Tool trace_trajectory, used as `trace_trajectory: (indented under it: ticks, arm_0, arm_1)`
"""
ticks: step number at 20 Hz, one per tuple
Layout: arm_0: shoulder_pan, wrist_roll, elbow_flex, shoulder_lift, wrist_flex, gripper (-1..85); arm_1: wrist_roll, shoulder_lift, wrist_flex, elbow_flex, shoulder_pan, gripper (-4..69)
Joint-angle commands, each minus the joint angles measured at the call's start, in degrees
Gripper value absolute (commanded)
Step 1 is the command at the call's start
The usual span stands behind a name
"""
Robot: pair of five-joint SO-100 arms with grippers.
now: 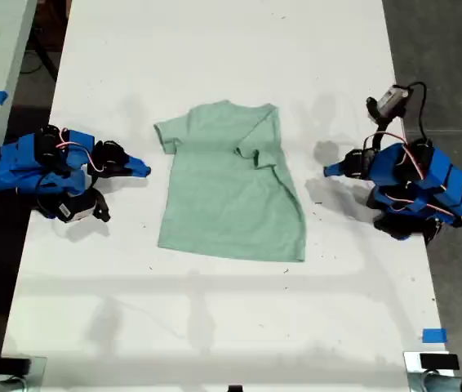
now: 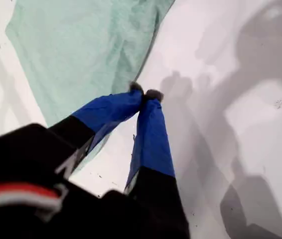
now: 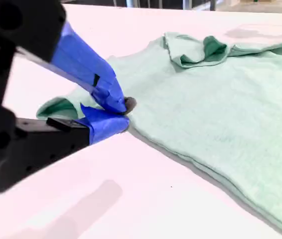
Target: Fold t shirt
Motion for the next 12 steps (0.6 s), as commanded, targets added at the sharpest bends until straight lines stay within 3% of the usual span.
trace_trajectory:
  ticks: [1, 5, 12]
  arm_0:
    - [-0.6, -0.5, 1.0, 0.3, -1.2, -0.1]
    - [-3.7, 0.2, -9.5, -1.7, 0.7, -0.1]
    - [-25.1, 28.7, -68.7, -65.9, 12.0, -0.1]
  arm_1:
    - [0.4, 1.5, 0.0, -0.4, -0.7, 1.6]
    - [0.6, 2.0, 0.1, -0.4, -1.0, 1.6]
    - [0.6, 2.9, 0.2, -0.3, -1.1, 1.6]
